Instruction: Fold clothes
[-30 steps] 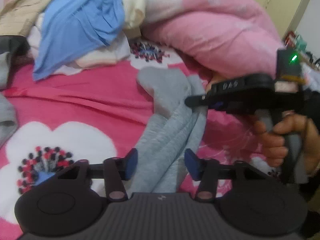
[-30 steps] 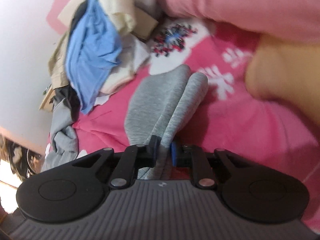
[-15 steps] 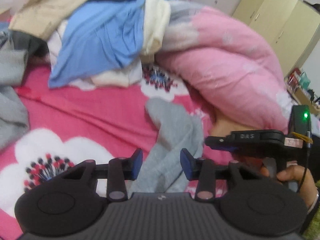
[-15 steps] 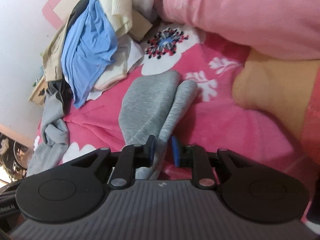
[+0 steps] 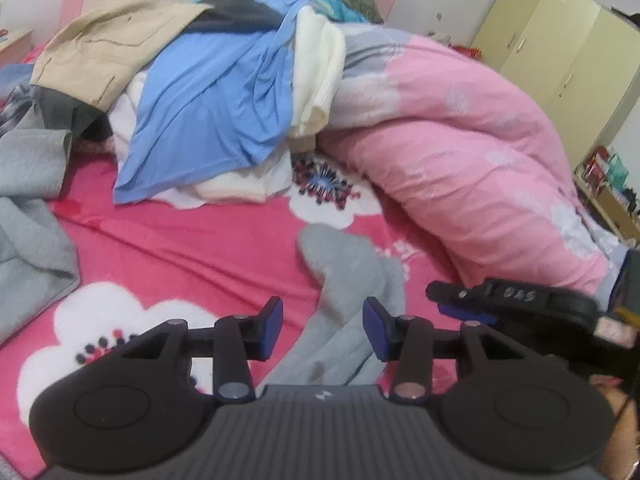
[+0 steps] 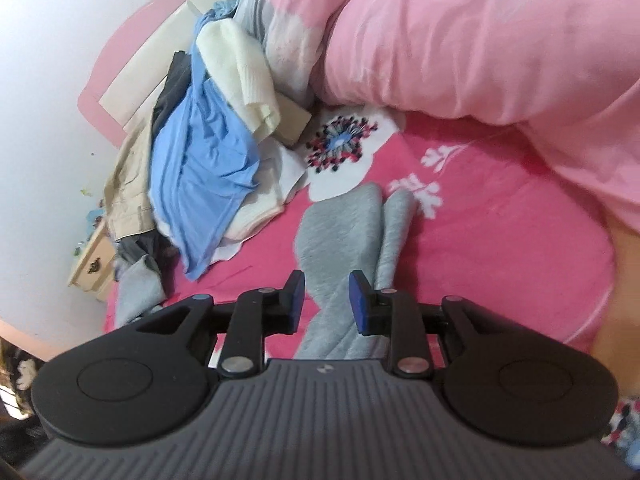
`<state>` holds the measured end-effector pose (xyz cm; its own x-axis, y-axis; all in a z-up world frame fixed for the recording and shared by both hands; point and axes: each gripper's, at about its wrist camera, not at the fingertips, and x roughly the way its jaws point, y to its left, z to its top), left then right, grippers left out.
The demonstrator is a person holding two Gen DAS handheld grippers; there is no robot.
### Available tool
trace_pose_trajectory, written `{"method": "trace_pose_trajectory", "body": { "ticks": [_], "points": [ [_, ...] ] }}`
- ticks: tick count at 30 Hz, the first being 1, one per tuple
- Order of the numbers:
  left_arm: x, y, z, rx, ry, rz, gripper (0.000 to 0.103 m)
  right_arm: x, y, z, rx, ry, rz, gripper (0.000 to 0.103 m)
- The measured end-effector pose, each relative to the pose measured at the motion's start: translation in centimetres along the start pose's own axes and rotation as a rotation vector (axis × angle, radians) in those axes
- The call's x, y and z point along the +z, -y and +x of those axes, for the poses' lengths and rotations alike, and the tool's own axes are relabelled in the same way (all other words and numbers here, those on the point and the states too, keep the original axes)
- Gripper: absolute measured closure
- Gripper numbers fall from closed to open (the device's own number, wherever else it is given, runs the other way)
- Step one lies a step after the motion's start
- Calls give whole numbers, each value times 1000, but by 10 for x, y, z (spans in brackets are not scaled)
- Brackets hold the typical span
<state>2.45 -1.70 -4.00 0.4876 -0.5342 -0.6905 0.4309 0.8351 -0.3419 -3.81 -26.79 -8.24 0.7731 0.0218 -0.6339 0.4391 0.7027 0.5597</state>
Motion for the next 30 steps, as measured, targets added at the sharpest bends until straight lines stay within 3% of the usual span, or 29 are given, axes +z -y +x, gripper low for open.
{"method": "trace_pose_trajectory", "body": {
  "ticks": [8, 14, 19, 22, 28, 30],
  "points": [
    [4, -6, 27, 24, -73, 26, 57, 4, 28, 15, -80, 98, 76, 79],
    [3, -5, 52, -49, -121, 56, 54, 11, 56, 27, -61, 144, 108, 73],
    [-7, 11, 78, -112, -161, 148, 52, 22, 96, 31, 17, 68, 158, 67],
    [-15, 23, 91, -99, -159, 235, 52, 29, 113, 41, 63, 11, 224, 63],
    [-29, 32, 120, -23, -148, 360, 66, 30, 103, 94, 113, -141, 283, 62],
    [-33, 32, 125, -32, -150, 360, 68, 29, 95, 103, 126, -158, 261, 63]
  ]
}}
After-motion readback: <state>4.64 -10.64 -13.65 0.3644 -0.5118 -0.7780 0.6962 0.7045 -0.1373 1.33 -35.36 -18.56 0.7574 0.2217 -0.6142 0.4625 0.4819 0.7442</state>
